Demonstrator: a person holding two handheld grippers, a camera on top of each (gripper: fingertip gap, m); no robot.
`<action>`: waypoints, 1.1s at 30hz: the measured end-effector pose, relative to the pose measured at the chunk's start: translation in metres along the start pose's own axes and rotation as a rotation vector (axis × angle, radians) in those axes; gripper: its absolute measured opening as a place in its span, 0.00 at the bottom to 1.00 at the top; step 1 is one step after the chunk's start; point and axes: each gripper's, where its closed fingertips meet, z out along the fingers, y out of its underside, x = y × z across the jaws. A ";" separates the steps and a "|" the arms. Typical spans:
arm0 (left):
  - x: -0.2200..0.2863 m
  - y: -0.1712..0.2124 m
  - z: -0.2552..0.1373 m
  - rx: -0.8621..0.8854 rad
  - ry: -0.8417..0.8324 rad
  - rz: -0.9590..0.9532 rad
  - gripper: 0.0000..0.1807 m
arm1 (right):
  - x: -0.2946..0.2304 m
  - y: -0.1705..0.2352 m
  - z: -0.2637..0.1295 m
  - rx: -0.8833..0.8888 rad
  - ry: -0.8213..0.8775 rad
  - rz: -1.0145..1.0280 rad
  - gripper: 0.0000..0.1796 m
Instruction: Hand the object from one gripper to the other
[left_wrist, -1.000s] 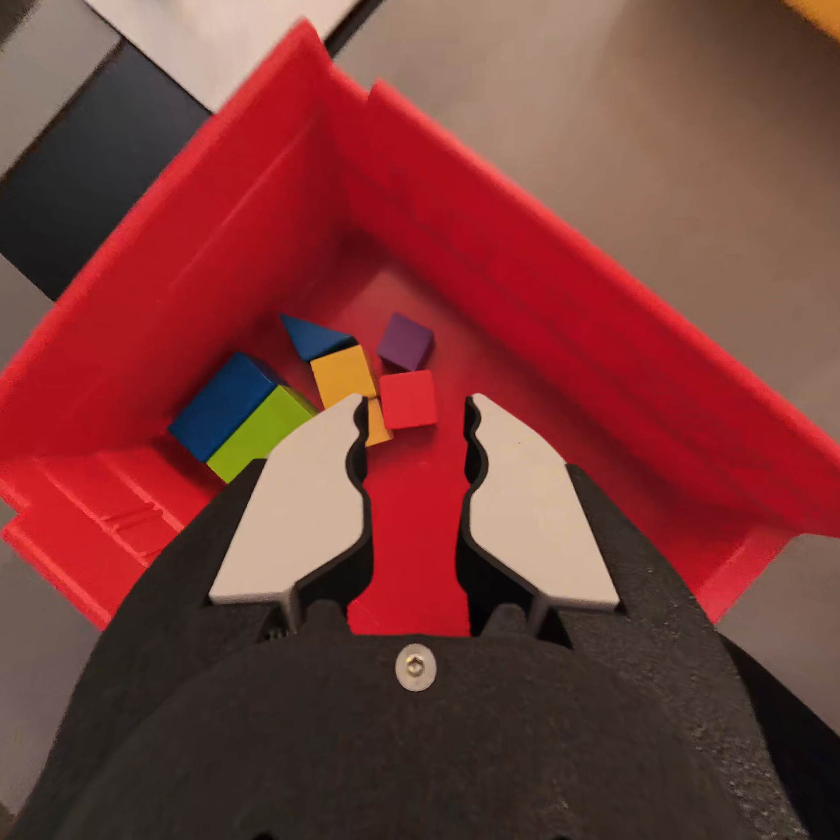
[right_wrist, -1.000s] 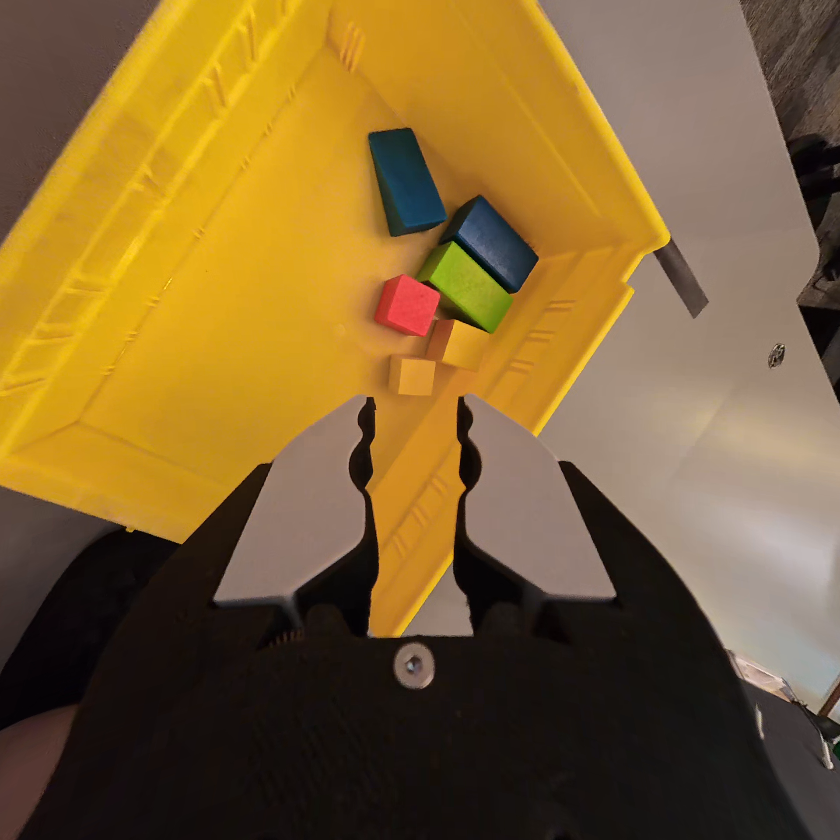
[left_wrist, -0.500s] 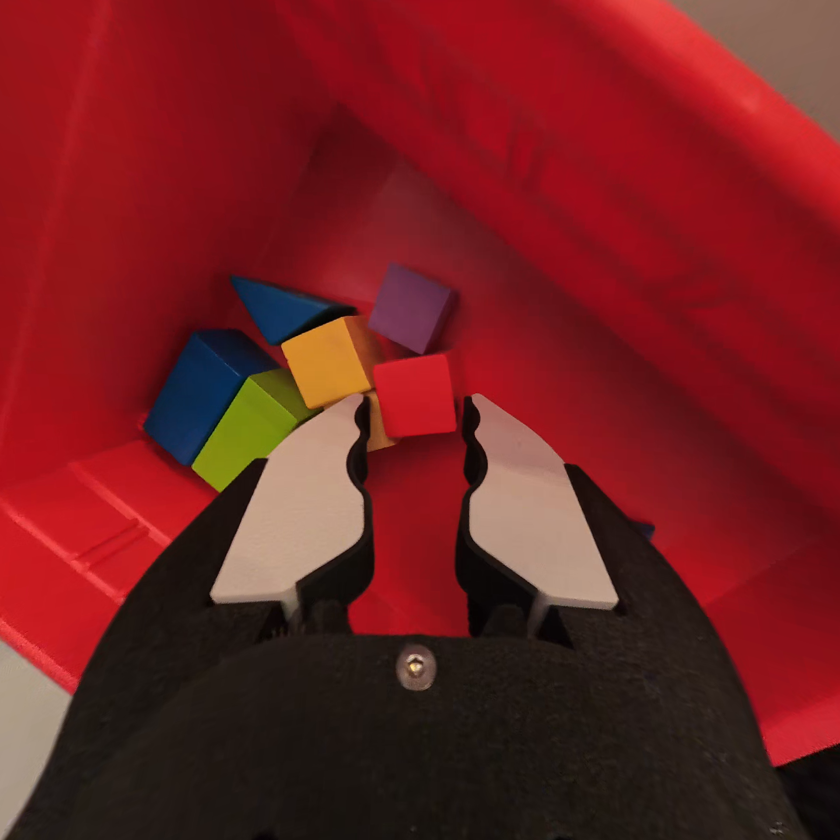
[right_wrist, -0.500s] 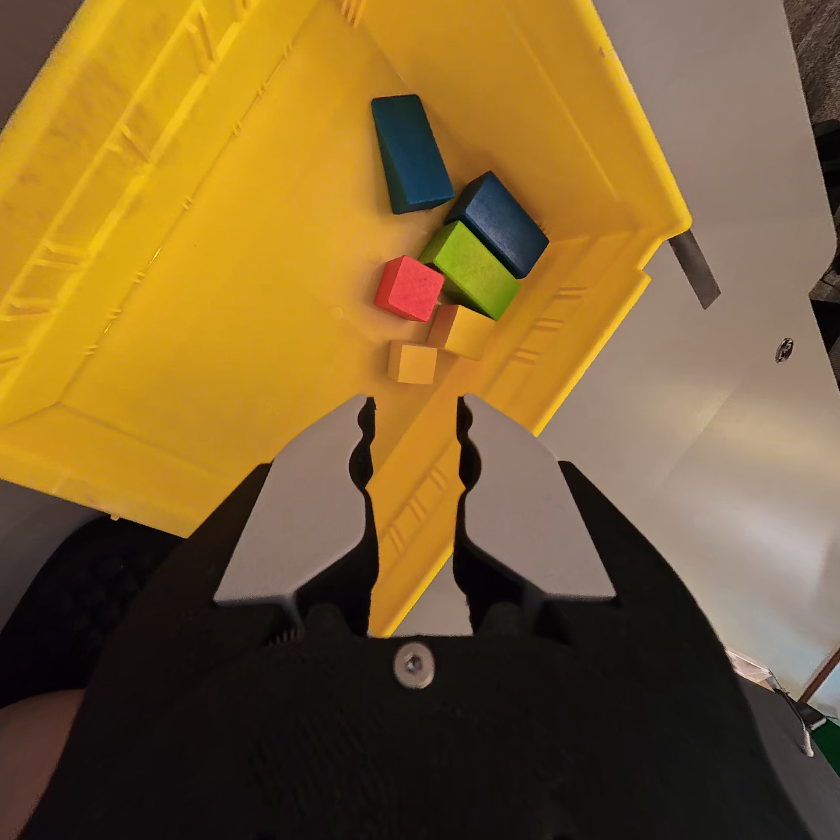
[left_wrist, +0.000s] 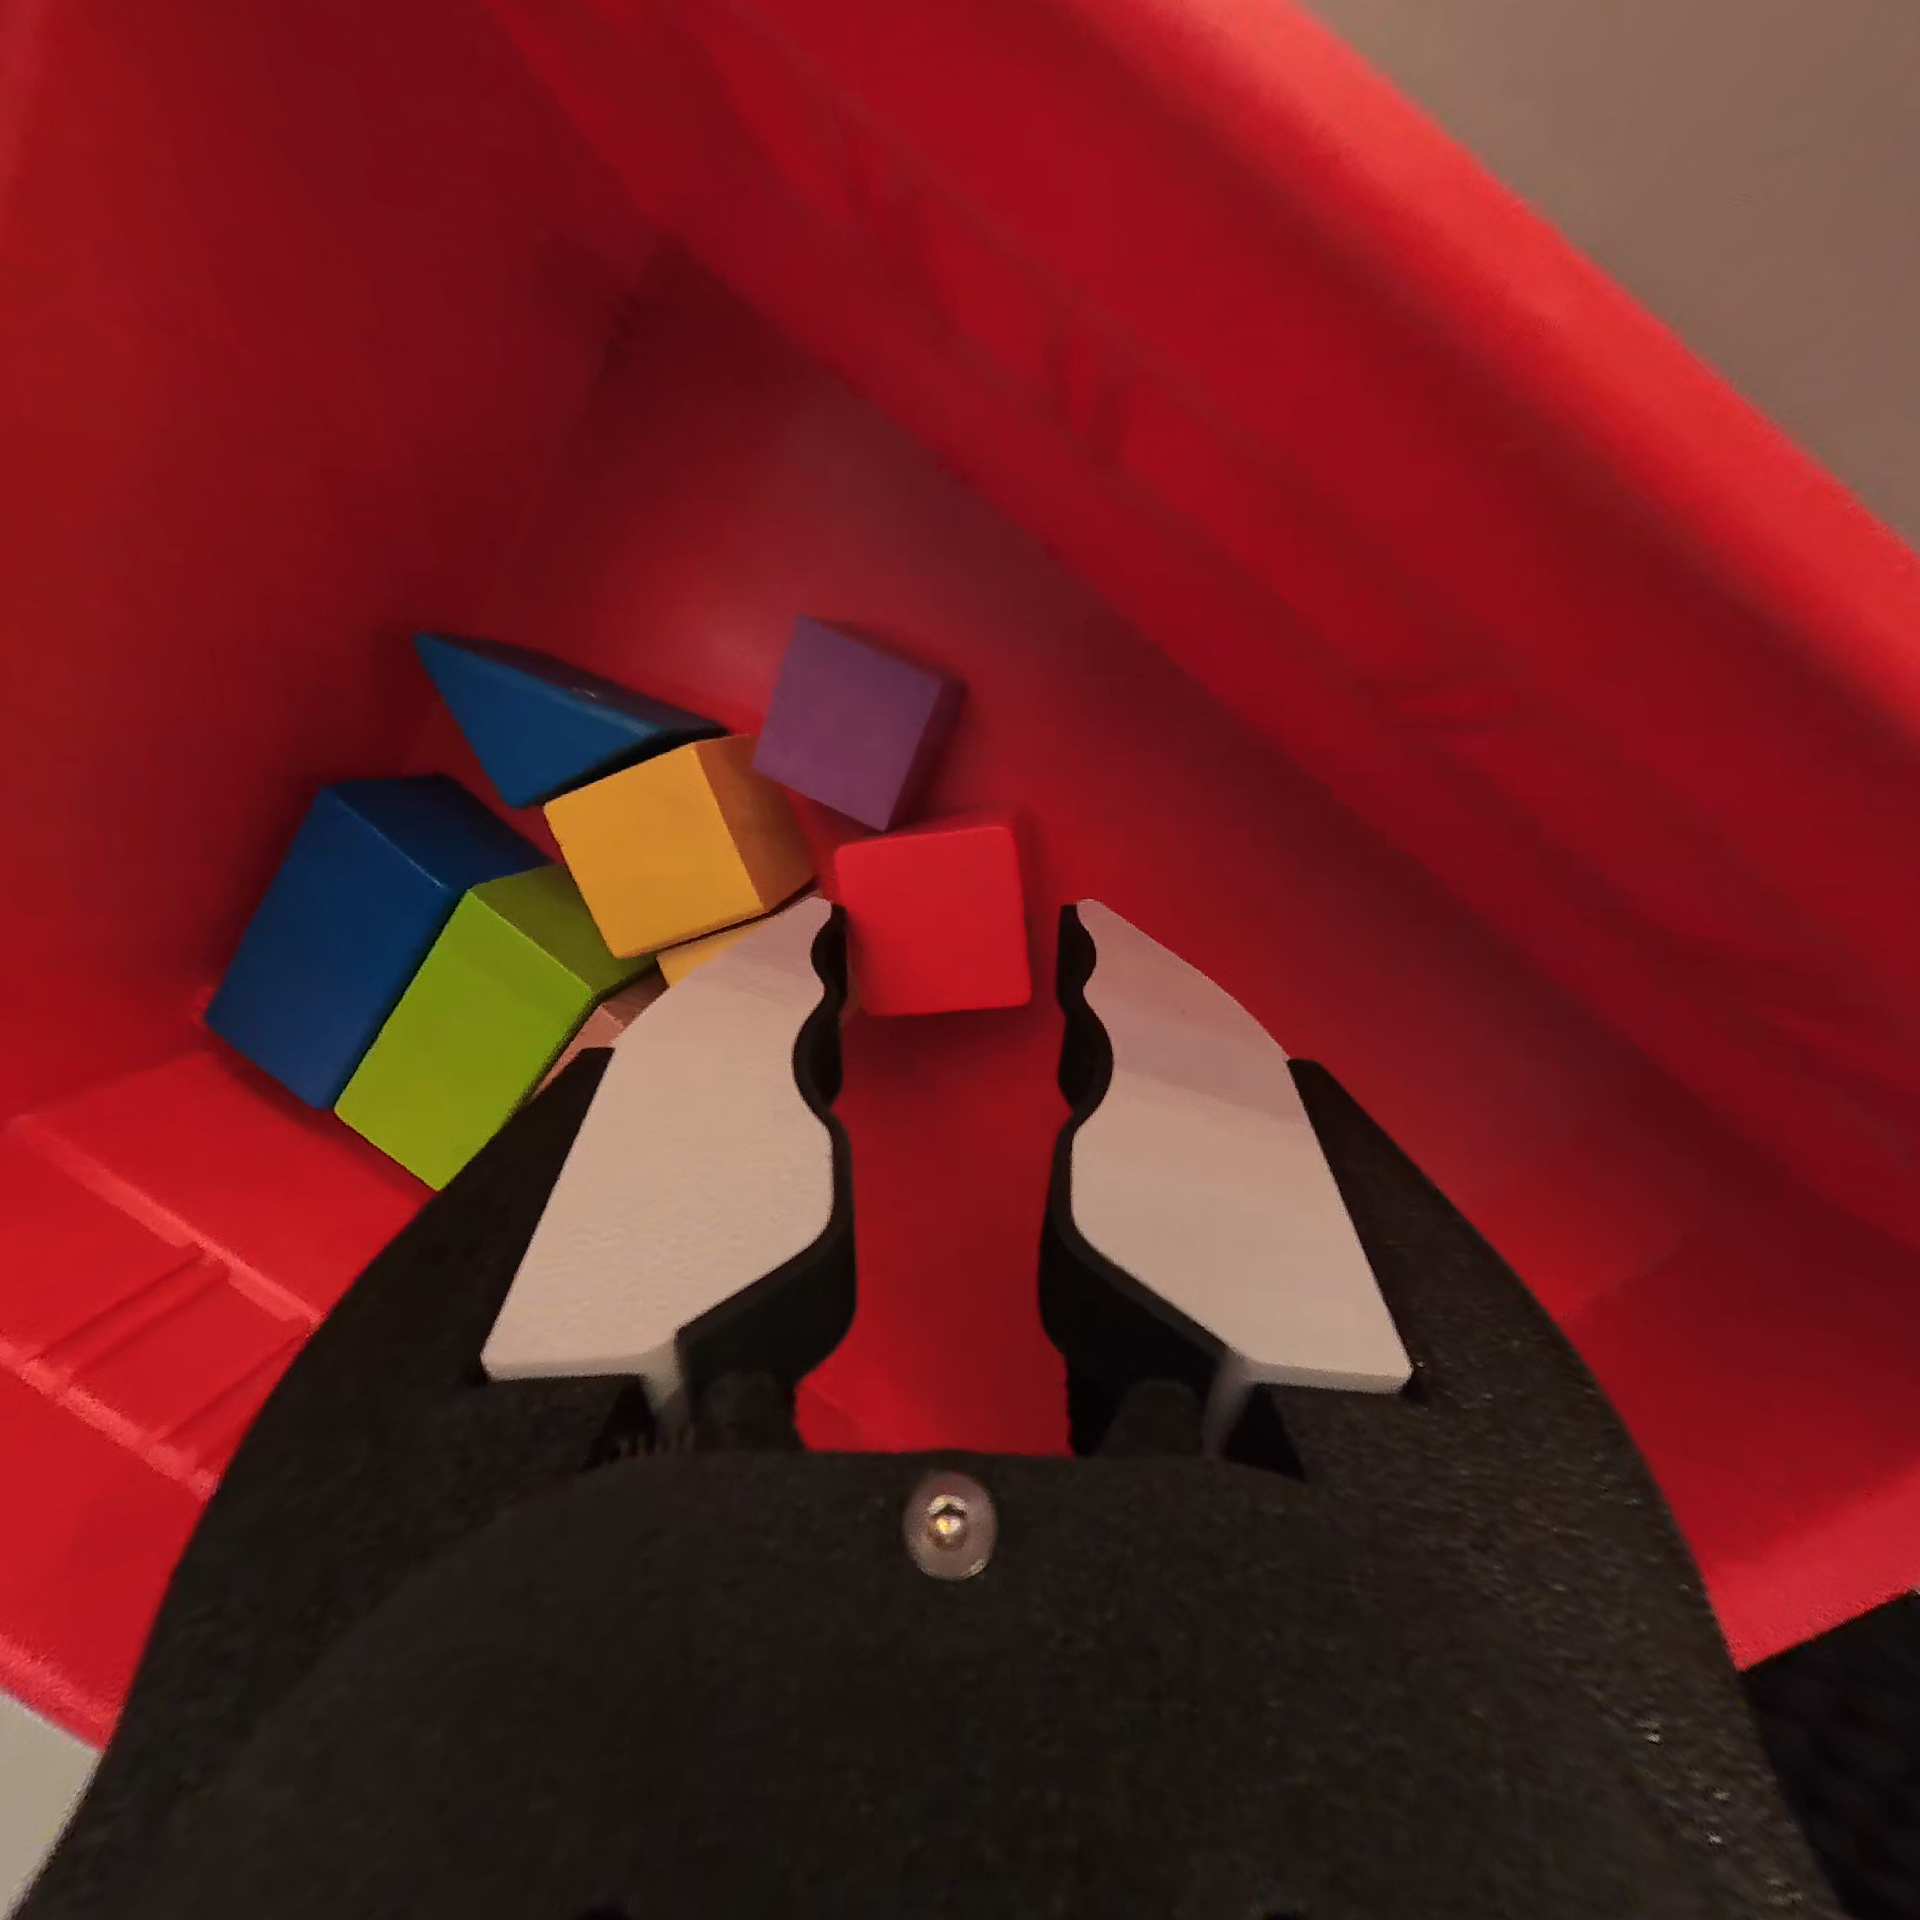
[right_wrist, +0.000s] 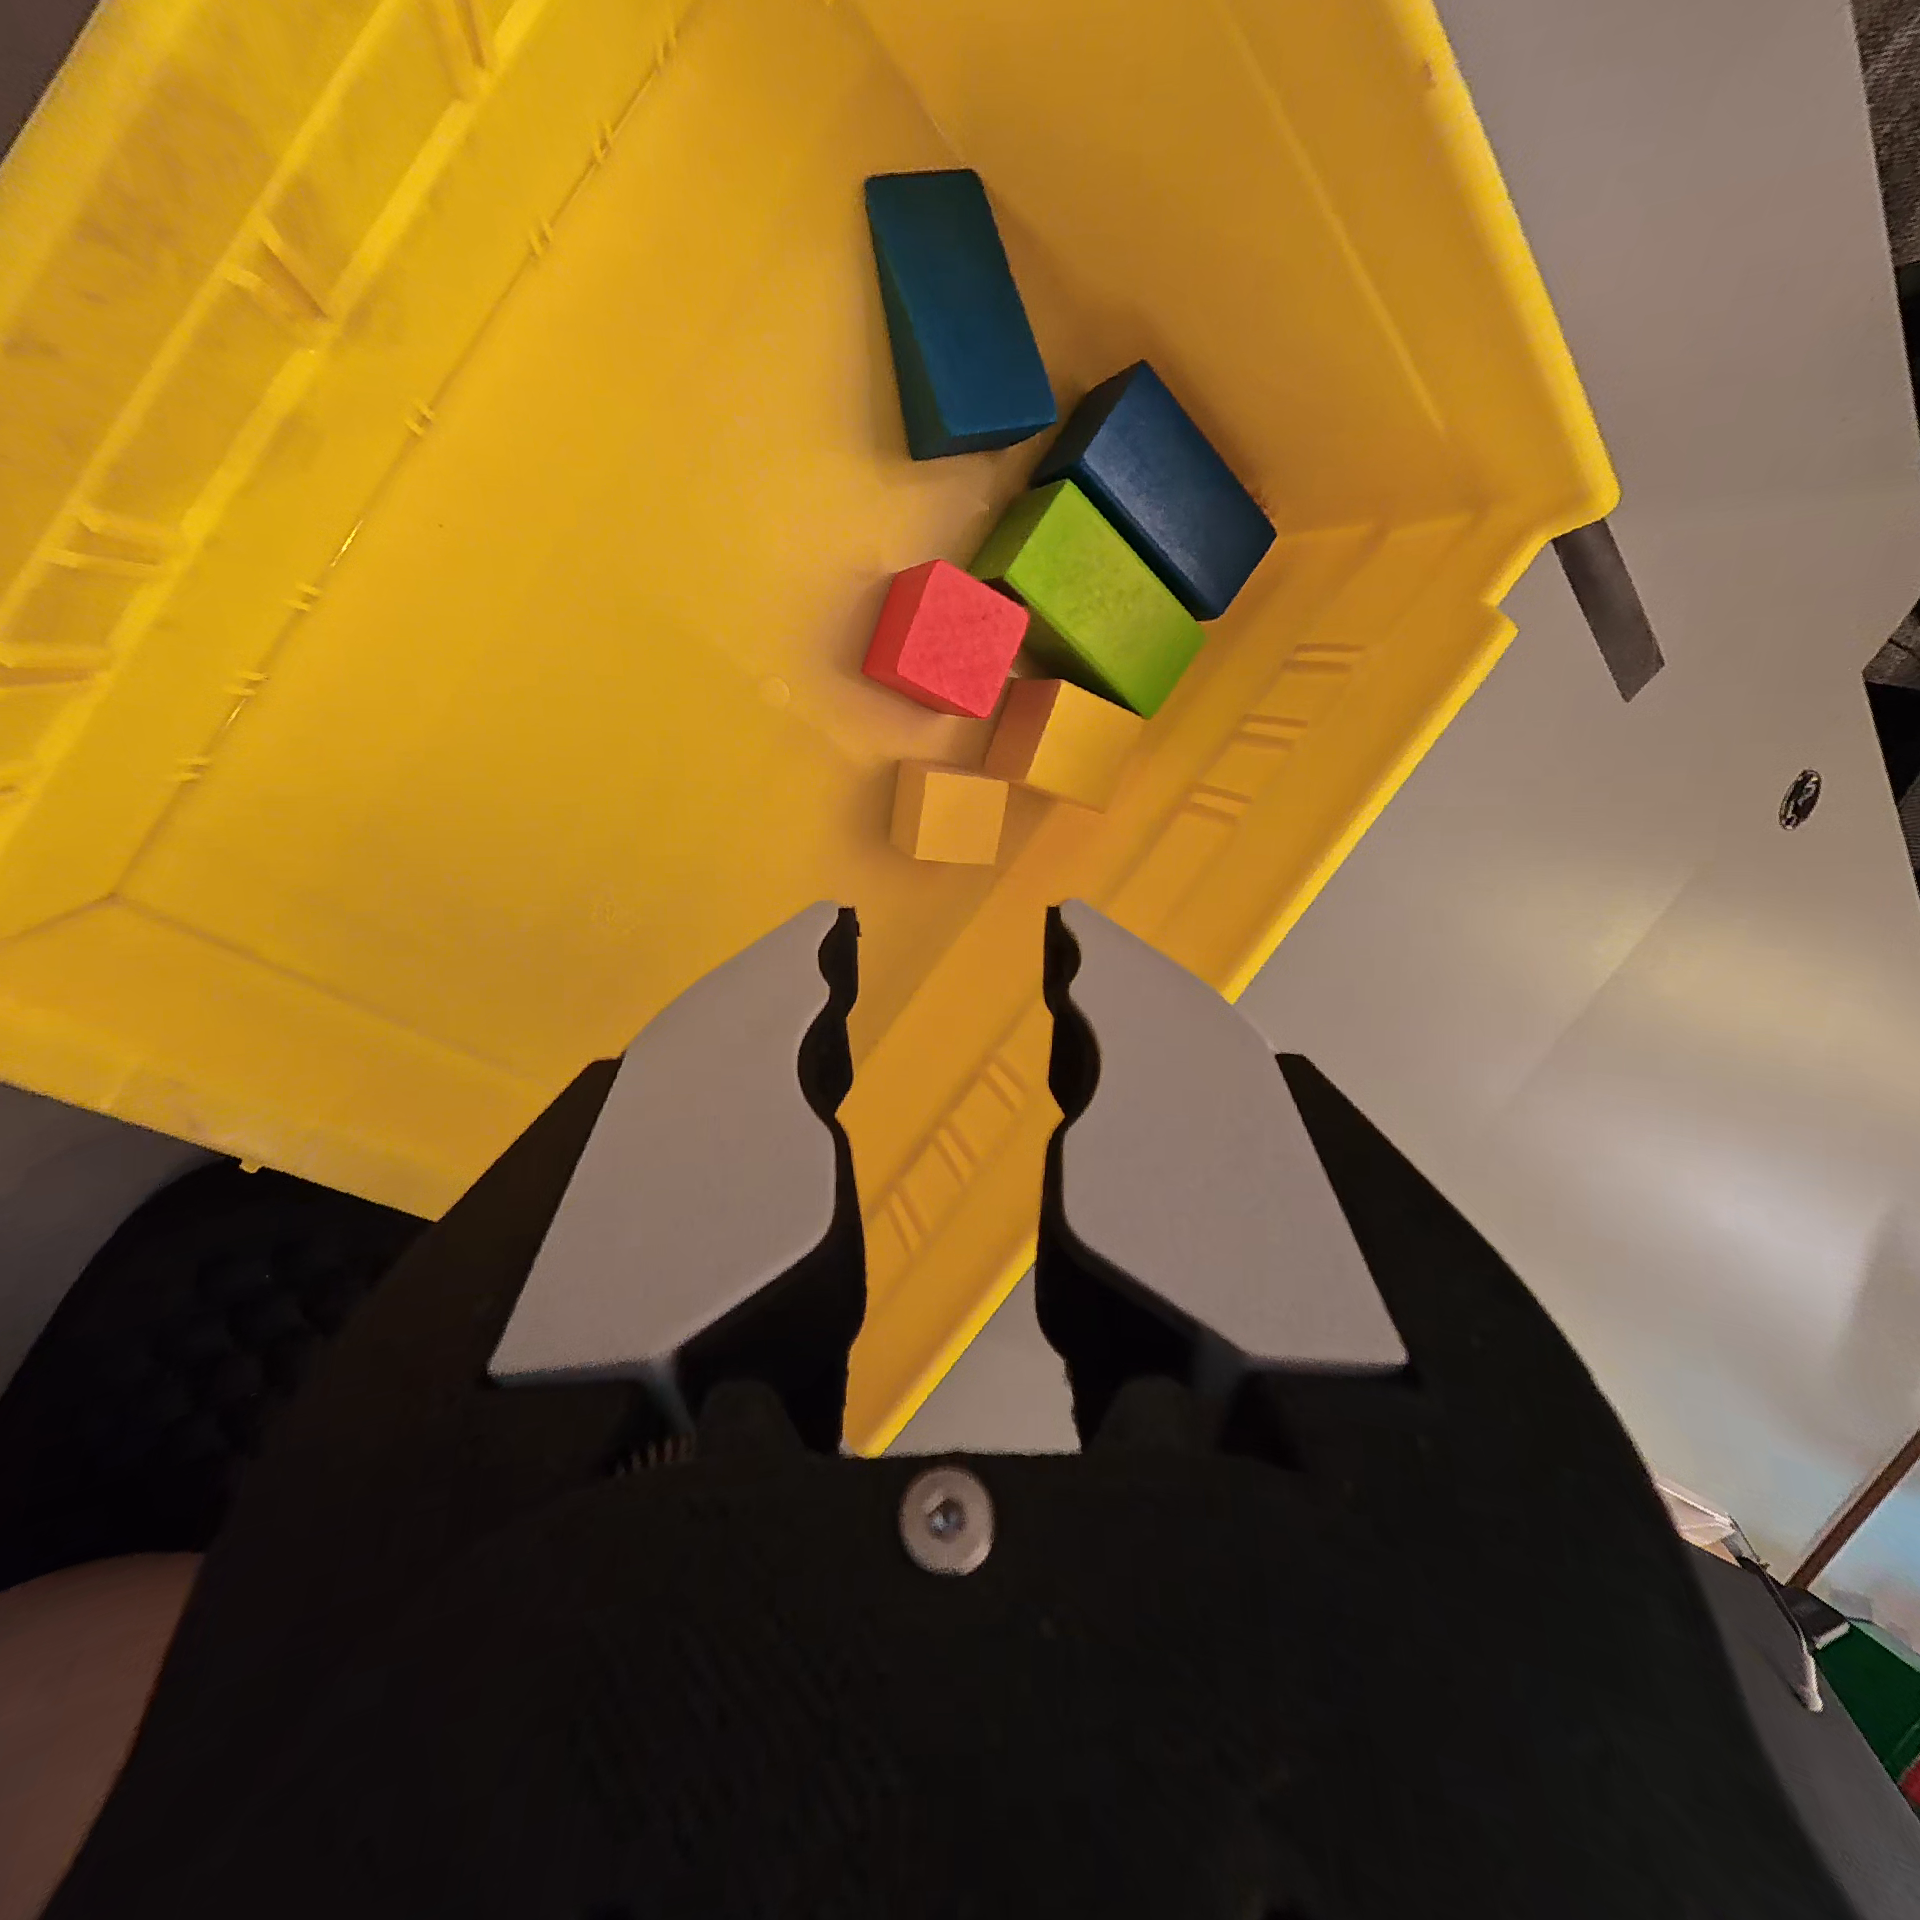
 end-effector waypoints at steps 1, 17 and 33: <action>0.000 0.000 0.001 -0.004 -0.001 -0.002 0.21 | 0.000 0.000 0.000 -0.002 0.000 -0.002 0.20; -0.004 -0.003 -0.040 0.085 0.040 -0.083 0.19 | 0.011 -0.022 -0.024 0.133 0.106 -0.017 0.19; 0.125 -0.104 -0.259 1.031 0.804 -0.016 0.18 | -0.188 -0.189 -0.204 1.487 0.136 -0.548 0.29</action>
